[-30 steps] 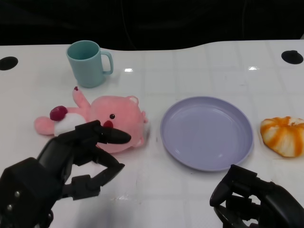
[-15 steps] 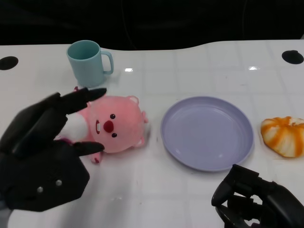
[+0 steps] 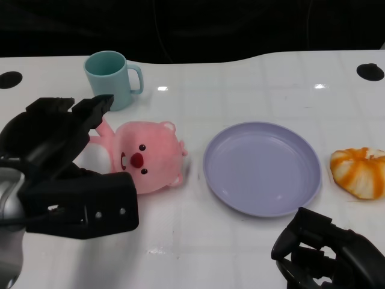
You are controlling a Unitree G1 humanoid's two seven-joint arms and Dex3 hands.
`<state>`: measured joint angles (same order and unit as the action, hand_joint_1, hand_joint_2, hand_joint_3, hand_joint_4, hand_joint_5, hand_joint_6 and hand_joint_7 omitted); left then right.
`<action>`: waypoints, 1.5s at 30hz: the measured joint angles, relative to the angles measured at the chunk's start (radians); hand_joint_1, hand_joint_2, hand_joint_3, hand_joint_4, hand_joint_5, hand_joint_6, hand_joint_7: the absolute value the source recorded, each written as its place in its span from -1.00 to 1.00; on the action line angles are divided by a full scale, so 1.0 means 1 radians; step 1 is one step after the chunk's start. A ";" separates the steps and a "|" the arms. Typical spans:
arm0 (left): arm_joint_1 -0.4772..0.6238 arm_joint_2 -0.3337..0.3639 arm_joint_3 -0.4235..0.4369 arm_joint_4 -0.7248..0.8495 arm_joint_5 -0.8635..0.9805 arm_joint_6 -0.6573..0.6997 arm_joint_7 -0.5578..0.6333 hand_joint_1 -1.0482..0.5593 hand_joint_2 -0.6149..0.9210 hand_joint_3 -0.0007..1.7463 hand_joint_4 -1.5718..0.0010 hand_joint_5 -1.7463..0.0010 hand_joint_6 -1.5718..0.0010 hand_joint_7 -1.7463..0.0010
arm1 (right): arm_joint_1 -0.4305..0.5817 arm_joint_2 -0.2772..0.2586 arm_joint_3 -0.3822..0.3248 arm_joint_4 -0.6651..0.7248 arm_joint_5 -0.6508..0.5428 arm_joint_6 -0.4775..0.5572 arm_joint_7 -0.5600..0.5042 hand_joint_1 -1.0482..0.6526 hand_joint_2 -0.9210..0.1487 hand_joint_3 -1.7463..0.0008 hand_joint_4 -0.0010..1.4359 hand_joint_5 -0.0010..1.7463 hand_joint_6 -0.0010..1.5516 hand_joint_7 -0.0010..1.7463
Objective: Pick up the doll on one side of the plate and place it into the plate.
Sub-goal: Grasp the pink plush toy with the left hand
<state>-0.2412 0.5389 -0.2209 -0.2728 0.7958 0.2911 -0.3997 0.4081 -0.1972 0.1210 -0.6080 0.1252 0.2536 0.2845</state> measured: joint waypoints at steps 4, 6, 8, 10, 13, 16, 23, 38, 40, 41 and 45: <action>-0.055 -0.002 -0.035 0.072 0.032 0.018 -0.027 -0.58 0.98 -0.98 0.99 0.84 0.86 0.98 | 0.002 0.000 0.000 -0.002 -0.001 0.000 0.000 -0.04 -0.89 0.28 -0.08 1.00 -0.42 0.89; -0.078 -0.004 -0.056 0.113 0.043 0.022 -0.034 -0.59 0.98 -0.98 0.99 0.83 0.85 0.98 | 0.003 0.000 0.001 -0.003 -0.001 0.000 -0.001 -0.04 -0.89 0.29 -0.08 1.00 -0.42 0.89; -0.100 -0.007 -0.072 0.157 0.050 0.018 -0.035 -0.59 0.99 -0.99 0.98 0.82 0.84 0.97 | 0.006 0.000 0.001 -0.005 -0.001 0.000 -0.002 -0.04 -0.89 0.29 -0.08 1.00 -0.42 0.89; -0.130 -0.014 -0.093 0.213 0.057 0.012 -0.034 -0.60 0.99 -0.99 0.98 0.81 0.83 0.98 | 0.009 0.000 0.002 -0.007 -0.001 0.000 -0.003 -0.05 -0.89 0.29 -0.08 1.00 -0.42 0.89; -0.159 -0.030 -0.114 0.287 0.061 0.006 -0.033 -0.59 0.99 -0.99 0.99 0.81 0.84 0.98 | 0.014 0.001 0.003 -0.010 -0.002 0.000 -0.004 -0.05 -0.89 0.30 -0.08 1.00 -0.42 0.89; -0.190 -0.048 -0.141 0.359 0.064 0.002 -0.028 -0.57 0.97 -1.00 0.98 0.80 0.82 0.98 | 0.018 0.000 0.003 -0.012 -0.002 0.001 -0.005 -0.06 -0.90 0.30 -0.08 1.00 -0.42 0.89; -0.270 -0.088 -0.185 0.539 0.062 -0.032 0.007 -0.56 0.97 -1.00 0.98 0.81 0.80 0.98 | 0.022 0.000 0.005 -0.028 -0.002 0.008 -0.005 -0.05 -0.90 0.30 -0.08 1.00 -0.41 0.89; -0.457 -0.202 -0.287 1.001 0.056 -0.095 0.137 -0.52 0.97 -1.00 0.92 0.81 0.74 0.98 | 0.041 0.000 0.005 -0.046 0.000 0.018 -0.004 -0.07 -0.89 0.30 -0.08 1.00 -0.41 0.89; -0.480 -0.212 -0.296 1.067 0.050 -0.123 0.169 -0.49 0.97 -1.00 0.92 0.81 0.72 0.98 | 0.042 -0.001 0.005 -0.050 -0.001 0.018 -0.004 -0.07 -0.90 0.31 -0.08 1.00 -0.41 0.89; -0.487 -0.219 -0.299 1.096 0.048 -0.136 0.187 -0.48 0.97 -1.00 0.92 0.81 0.71 0.98 | 0.042 -0.001 0.005 -0.052 -0.002 0.018 -0.004 -0.07 -0.90 0.31 -0.08 1.00 -0.41 0.89; -0.519 -0.242 -0.315 1.200 0.036 -0.167 0.240 -0.33 1.00 -0.98 0.66 0.85 0.43 0.97 | 0.044 -0.001 0.006 -0.061 -0.003 0.018 -0.005 -0.08 -0.90 0.31 -0.08 1.00 -0.40 0.89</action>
<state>-0.7604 0.2971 -0.5361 0.9273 0.8321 0.1242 -0.1599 0.4519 -0.1981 0.1265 -0.6689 0.1225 0.2714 0.2800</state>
